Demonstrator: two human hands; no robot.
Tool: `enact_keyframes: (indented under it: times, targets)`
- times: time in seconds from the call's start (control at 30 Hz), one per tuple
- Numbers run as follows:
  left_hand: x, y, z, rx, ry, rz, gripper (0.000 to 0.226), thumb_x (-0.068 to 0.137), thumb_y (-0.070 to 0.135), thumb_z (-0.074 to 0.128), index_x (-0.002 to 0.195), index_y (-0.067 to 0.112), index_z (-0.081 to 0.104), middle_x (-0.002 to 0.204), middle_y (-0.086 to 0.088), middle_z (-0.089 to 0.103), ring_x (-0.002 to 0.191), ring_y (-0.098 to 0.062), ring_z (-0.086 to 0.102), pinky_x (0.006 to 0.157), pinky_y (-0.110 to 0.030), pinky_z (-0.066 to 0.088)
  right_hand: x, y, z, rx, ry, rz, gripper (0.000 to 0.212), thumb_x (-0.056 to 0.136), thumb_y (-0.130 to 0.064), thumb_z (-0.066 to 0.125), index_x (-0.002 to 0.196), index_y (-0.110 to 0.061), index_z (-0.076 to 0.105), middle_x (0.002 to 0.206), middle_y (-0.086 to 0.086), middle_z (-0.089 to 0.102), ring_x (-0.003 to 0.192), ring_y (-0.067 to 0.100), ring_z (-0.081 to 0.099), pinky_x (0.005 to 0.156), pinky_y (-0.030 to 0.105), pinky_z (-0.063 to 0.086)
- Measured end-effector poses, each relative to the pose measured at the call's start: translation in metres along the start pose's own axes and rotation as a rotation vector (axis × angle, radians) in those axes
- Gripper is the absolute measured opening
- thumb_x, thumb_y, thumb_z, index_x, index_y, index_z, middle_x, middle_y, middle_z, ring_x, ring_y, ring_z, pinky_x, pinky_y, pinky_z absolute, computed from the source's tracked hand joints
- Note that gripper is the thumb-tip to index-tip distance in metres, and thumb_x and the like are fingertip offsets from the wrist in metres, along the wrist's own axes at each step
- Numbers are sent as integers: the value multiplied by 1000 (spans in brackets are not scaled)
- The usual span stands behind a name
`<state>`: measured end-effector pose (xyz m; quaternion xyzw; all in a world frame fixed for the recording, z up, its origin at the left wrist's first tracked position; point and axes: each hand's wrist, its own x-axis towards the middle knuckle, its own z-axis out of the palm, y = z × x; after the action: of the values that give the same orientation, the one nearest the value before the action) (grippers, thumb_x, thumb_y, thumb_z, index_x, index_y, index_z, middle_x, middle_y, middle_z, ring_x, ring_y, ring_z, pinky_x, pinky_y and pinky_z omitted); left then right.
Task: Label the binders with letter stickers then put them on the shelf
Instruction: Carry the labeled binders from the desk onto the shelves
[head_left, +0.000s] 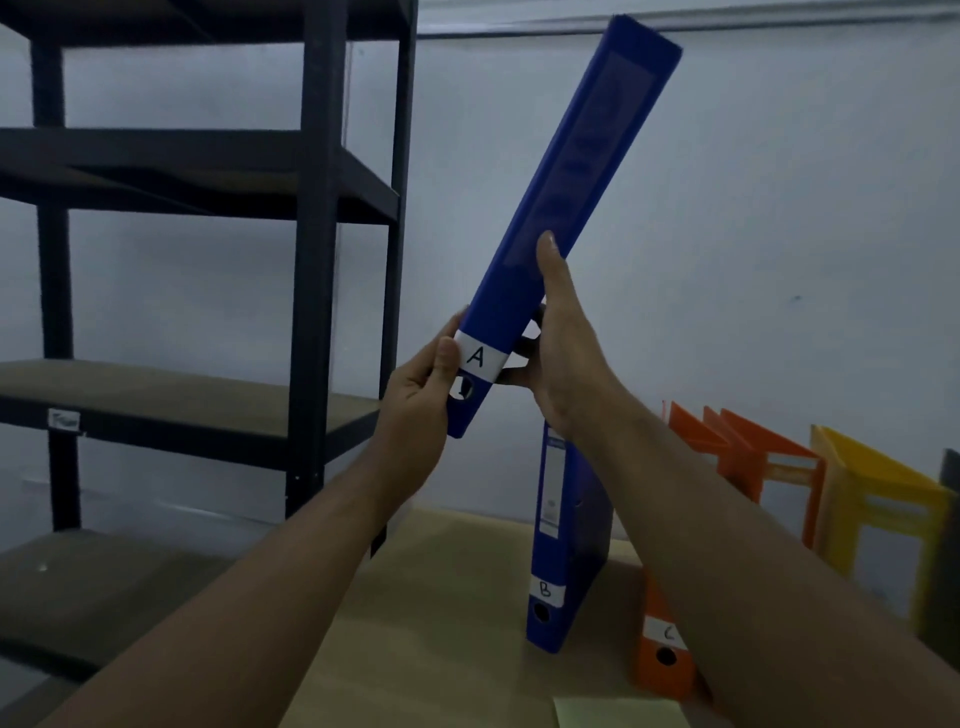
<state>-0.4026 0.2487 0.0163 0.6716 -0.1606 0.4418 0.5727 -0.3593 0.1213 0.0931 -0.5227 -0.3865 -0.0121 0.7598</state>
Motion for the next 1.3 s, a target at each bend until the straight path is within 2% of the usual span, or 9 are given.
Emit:
enact_keyframes:
  times: [0.2,0.33,0.47,0.63,0.77,0.87,0.97,1.17,1.3]
  targets:
    - [52,-34,-11,50,36,-13,47,111,35,34,154,21,48,113,3,70,99,-5,69,79,-17,56,58,20,6,-8,11,39,75,94,-72,45,161,-38,39,123,-11,74,110,22,76,95,61,62]
    - [93,-31,-17,73,53,-95,46,115,27,31,156,14,46,111,3,69,94,0,68,76,-14,55,101,11,17,-5,24,70,62,104,-65,41,162,-41,37,122,-17,72,112,22,75,96,61,61]
    - [129,-4,-30,69,51,-151,55,108,42,35,155,17,49,101,18,71,95,-1,67,77,-15,55,134,-18,38,16,45,137,75,94,-71,45,162,-38,39,123,-15,73,111,23,76,95,61,62]
    - [155,51,-56,47,37,-261,59,106,47,40,149,11,54,100,9,71,95,-15,66,78,-23,56,151,-64,73,1,88,235,60,106,-65,43,161,-42,38,122,-17,72,114,24,75,97,64,60]
    - [155,96,-79,145,7,-286,59,110,46,39,134,-5,58,86,11,70,80,-9,67,72,-21,54,139,-102,105,19,182,324,61,104,-68,46,160,-44,40,116,-14,76,111,25,76,94,62,62]
    - [148,131,-106,224,-32,-307,58,106,59,43,128,10,66,92,3,72,83,-17,69,74,-31,55,121,-131,135,57,256,437,62,102,-70,48,157,-41,43,110,-8,78,106,28,78,95,60,62]
    - [136,158,-132,273,-74,-349,46,105,56,43,112,18,69,93,-1,74,84,-20,72,72,-31,55,101,-149,161,87,298,528,62,101,-72,49,155,-42,43,107,-4,79,103,30,79,95,61,62]
    - [108,200,-194,390,-77,-358,48,106,53,45,95,15,73,82,-5,74,74,-24,70,65,-39,55,60,-153,227,138,332,649,71,98,-79,48,158,-42,38,116,4,78,104,34,78,95,65,60]
    - [93,221,-239,468,-109,-380,48,110,48,48,87,16,76,76,-2,75,68,-19,71,63,-30,54,33,-144,269,236,364,719,75,97,-80,49,162,-46,29,121,6,76,105,31,78,89,63,63]
